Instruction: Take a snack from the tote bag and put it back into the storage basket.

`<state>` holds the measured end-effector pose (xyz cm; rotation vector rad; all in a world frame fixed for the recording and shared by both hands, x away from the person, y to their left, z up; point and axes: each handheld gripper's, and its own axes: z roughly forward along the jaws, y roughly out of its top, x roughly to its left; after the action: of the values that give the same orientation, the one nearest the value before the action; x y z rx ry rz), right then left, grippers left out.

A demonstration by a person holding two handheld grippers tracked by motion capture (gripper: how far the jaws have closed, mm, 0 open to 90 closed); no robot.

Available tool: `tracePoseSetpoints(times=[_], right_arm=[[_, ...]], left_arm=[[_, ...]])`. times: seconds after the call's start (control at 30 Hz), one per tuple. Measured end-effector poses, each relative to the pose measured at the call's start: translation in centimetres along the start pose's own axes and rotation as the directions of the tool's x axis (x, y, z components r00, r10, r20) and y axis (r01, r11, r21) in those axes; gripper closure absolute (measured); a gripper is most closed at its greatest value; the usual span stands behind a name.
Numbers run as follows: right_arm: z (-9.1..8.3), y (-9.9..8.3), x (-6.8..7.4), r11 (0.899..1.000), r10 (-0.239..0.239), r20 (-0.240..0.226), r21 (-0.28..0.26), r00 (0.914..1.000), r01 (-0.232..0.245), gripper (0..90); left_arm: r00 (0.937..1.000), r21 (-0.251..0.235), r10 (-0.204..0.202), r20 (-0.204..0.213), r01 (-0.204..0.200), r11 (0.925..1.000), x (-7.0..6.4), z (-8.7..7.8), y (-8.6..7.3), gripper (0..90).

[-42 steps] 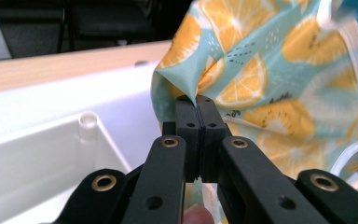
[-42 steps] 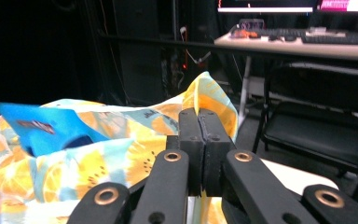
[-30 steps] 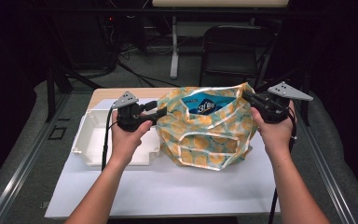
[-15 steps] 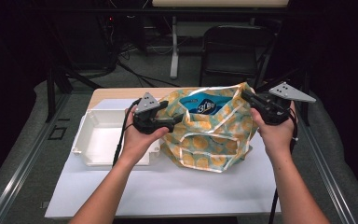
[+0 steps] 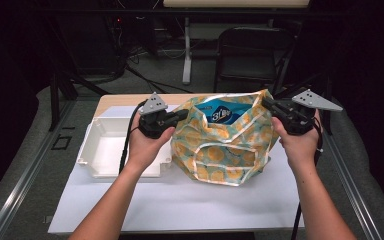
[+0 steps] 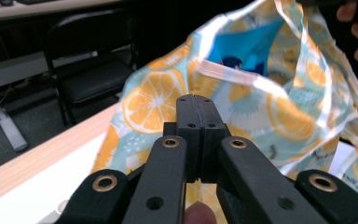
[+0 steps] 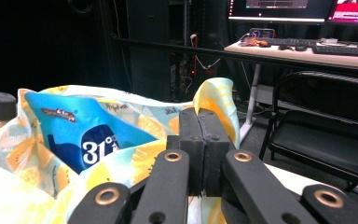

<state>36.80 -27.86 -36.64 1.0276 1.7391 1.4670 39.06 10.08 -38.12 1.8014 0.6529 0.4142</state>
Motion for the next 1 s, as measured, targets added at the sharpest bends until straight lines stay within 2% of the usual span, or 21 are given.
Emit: tracePoseSetpoints(times=[0.07, 0.17, 0.23, 0.27, 0.33, 0.37, 0.5, 0.6, 0.67, 0.7, 0.8, 0.83, 0.87, 0.9, 0.97, 1.0], right_arm=[[0.0, 0.4, 0.1, 1.000, 0.001, -0.001, -0.009, 1.0000, -0.001, 90.0], [0.0, 0.9, 0.3, 1.000, -0.004, -0.007, -0.021, 1.0000, 0.004, 90.0], [0.0, 1.1, 0.4, 1.000, -0.010, -0.007, -0.024, 0.9999, 0.010, 90.0], [0.0, 1.1, 0.4, 1.000, -0.010, -0.007, -0.024, 0.9999, 0.010, 90.0], [0.1, 1.2, 0.4, 1.000, -0.014, -0.003, -0.019, 0.9999, 0.014, 90.0], [0.1, 1.1, 0.4, 1.000, -0.015, -0.002, -0.016, 0.9999, 0.014, 90.0], [0.2, 1.0, 0.4, 1.000, -0.010, 0.001, -0.019, 0.9999, 0.010, 90.0], [0.0, 1.3, 0.3, 1.000, -0.010, -0.005, -0.024, 0.9999, 0.010, 90.0], [-0.2, 2.0, 0.1, 0.999, -0.003, -0.009, -0.041, 1.0000, 0.003, 90.0], [-0.2, 2.4, 0.1, 0.999, -0.001, -0.002, -0.052, 1.0000, 0.001, 90.0], [0.2, 2.8, -0.3, 0.999, 0.012, 0.024, -0.050, 0.9996, -0.011, 90.0], [0.6, 2.7, -0.5, 1.000, 0.020, 0.023, -0.022, 0.9995, -0.019, 90.0], [1.0, 2.4, -0.7, 1.000, 0.024, 0.029, 0.002, 0.9993, -0.024, 90.0], [1.4, 2.0, -0.8, 0.999, 0.020, 0.038, 0.029, 0.9991, -0.021, 90.0], [1.8, 1.2, -0.9, 0.998, 0.017, 0.037, 0.053, 0.9992, -0.018, 90.0], [1.9, 0.9, -0.9, 0.998, 0.018, 0.035, 0.057, 0.9992, -0.020, 90.0]], left_arm=[[0.9998, -0.035, -0.022, 0.000, 0.022, 0.9992, 0.4, -0.3, 0.4, 90.0], [0.9992, -0.061, -0.040, 0.001, 0.040, 0.9973, 0.7, -0.6, 0.6, 90.0], [0.9993, -0.061, -0.037, -0.006, 0.037, 0.9974, 0.7, -0.6, 0.6, 90.0], [0.9994, -0.047, -0.021, -0.029, 0.020, 0.9987, 0.5, -0.6, 0.5, 90.0], [0.9994, -0.041, -0.016, -0.030, 0.014, 0.9990, 0.4, -0.5, 0.4, 90.0], [0.9996, -0.027, -0.017, -0.023, 0.016, 0.9995, 0.4, -0.4, 0.4, 90.0], [0.9976, -0.040, -0.040, -0.056, 0.038, 0.9985, 0.7, -0.5, 0.6, 90.0], [0.9979, -0.056, -0.046, -0.045, 0.043, 0.9975, 1.0, -0.7, 1.2, 90.0], [0.9957, -0.074, -0.081, -0.045, 0.077, 0.9943, 1.6, -0.8, 1.7, 90.0], [0.9931, -0.072, -0.098, -0.064, 0.094, 0.9930, 1.9, -0.6, 1.8, 90.0], [0.9774, -0.004, -0.180, -0.111, 0.180, 0.9836, 3.7, 0.9, 1.3, 90.0], [0.9734, 0.029, -0.187, -0.133, 0.192, 0.9809, 4.0, 1.5, 0.9, 90.0], [0.9721, 0.059, -0.187, -0.142, 0.197, 0.9787, 4.1, 2.1, 0.4, 90.0], [0.9740, 0.087, -0.177, -0.141, 0.191, 0.9778, 4.2, 2.5, 0.0, 90.0], [0.9775, 0.104, -0.159, -0.139, 0.174, 0.9793, 3.9, 2.9, -0.6, 87.6], [0.9796, 0.104, -0.142, -0.142, 0.157, 0.9820, 3.7, 2.8, -0.8, 82.6]])
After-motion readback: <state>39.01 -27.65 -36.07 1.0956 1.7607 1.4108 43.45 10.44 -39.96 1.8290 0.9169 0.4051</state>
